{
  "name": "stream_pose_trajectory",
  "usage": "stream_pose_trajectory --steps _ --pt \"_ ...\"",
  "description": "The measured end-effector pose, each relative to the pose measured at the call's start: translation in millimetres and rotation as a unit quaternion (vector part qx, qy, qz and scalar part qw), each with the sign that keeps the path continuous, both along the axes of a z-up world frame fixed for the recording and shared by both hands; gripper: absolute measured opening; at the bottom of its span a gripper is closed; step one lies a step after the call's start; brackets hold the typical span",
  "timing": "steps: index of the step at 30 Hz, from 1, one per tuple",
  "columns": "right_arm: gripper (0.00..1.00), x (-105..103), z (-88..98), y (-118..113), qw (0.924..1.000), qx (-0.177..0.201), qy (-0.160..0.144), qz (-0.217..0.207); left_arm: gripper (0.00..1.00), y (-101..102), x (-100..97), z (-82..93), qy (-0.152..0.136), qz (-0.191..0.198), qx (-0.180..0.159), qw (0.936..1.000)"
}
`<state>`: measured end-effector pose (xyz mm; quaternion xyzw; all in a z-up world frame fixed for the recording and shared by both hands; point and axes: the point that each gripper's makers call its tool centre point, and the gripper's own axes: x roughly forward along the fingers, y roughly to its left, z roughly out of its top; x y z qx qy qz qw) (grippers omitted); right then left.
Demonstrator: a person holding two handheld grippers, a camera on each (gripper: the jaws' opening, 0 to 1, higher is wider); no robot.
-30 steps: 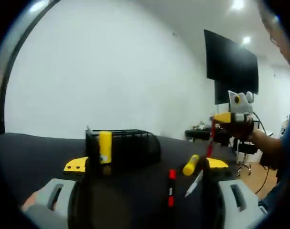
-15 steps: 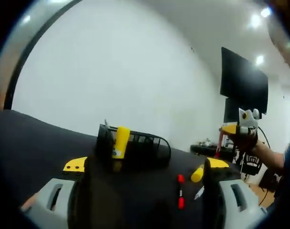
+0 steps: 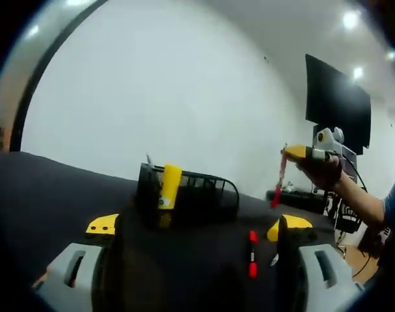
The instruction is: Pick up pens and glue sticks and place them into the holder.
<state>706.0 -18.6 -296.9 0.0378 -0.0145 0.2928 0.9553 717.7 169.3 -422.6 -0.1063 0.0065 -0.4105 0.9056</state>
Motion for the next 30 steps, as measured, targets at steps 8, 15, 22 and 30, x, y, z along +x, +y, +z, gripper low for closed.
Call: stream_pose_trajectory --steps 8,15,22,30 --pt "0.05 37 11.9 32 0.9997 -0.004 -0.002 0.024 0.96 -2 -1.1 -3.8 0.004 -0.003 0.011 0.9999" --pt "0.05 72 26.8 52 0.9993 -0.001 -0.005 0.036 0.93 -2 0.1 -7.6 0.005 -0.003 0.022 0.9997" --pt "0.05 101 36.6 66 0.9991 -0.004 -0.008 0.041 0.89 -1 1.5 -5.8 0.01 -0.006 0.011 0.9999" --pt "0.05 135 49.0 78 0.999 -0.007 -0.023 0.038 0.85 1 5.9 -7.2 0.011 -0.006 0.015 0.9998"
